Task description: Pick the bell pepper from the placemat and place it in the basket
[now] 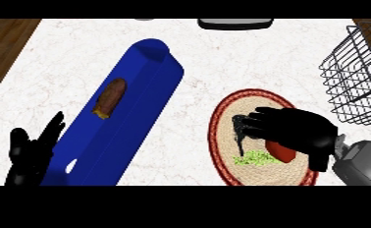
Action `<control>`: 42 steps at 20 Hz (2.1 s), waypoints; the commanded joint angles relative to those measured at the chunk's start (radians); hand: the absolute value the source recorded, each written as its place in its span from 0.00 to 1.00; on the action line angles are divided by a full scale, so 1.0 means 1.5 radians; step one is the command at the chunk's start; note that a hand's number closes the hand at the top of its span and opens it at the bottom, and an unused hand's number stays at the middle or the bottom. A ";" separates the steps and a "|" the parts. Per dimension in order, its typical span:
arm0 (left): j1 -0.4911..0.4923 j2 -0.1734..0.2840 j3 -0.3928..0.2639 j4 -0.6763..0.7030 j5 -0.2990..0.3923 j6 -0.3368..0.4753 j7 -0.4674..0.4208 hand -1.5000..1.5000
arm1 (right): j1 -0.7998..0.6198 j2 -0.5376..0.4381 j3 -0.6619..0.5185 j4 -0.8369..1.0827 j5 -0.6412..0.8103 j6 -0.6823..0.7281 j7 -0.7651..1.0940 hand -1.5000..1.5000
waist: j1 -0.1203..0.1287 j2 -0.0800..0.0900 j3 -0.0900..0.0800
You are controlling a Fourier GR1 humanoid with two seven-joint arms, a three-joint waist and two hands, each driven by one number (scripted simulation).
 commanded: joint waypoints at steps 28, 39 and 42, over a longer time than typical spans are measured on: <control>0.058 -0.054 0.014 0.020 0.010 -0.032 0.008 0.50 | 0.116 0.139 -0.133 0.132 0.077 -0.137 0.217 1.00 | -0.070 -0.001 -0.020; 0.091 -0.060 0.024 -0.019 0.013 -0.030 0.016 0.50 | 0.190 0.439 -0.290 -0.129 -0.115 -0.295 0.465 1.00 | -0.076 -0.003 -0.018; 0.104 -0.062 0.022 -0.013 0.009 -0.038 0.003 0.50 | 0.186 0.425 -0.321 -0.277 -0.121 -0.287 0.528 1.00 | -0.072 -0.007 -0.021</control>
